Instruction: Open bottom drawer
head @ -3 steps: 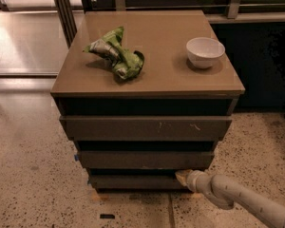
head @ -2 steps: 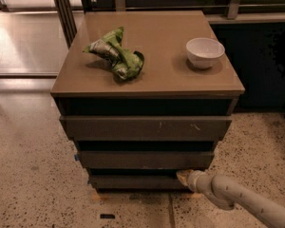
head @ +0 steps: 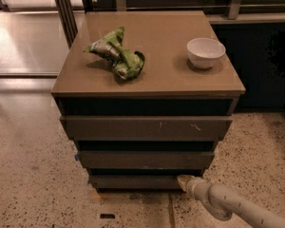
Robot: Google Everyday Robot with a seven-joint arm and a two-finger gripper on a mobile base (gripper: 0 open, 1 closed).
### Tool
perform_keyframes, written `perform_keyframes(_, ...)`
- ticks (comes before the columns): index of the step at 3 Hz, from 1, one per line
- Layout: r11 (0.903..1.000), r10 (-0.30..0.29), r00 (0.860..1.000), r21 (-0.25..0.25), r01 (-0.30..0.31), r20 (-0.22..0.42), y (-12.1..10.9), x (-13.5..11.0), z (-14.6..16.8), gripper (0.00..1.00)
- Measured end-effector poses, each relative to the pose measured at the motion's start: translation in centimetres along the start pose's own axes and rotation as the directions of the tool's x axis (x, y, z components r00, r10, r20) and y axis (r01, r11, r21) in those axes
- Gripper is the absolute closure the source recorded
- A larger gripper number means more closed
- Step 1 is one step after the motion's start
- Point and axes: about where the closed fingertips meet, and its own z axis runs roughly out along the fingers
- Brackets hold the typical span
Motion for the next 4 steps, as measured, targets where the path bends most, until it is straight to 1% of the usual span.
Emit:
perform_keyframes(1,0.9985,0.018,1.0,0.051,-0.019,0.02,0.0,0.4,0.5,1.0)
perform_keyframes(2,0.9968,0.022,0.999,0.076,-0.025,0.043,0.0,0.1,1.3,1.0)
perform_keyframes(3,0.9942,0.014,0.997,0.106,-0.022,0.076,-0.8,-1.2,2.2,1.0)
perform_keyframes(4,0.9939,0.013,0.998,0.109,-0.02,0.063,-1.0,-1.1,2.8,1.0)
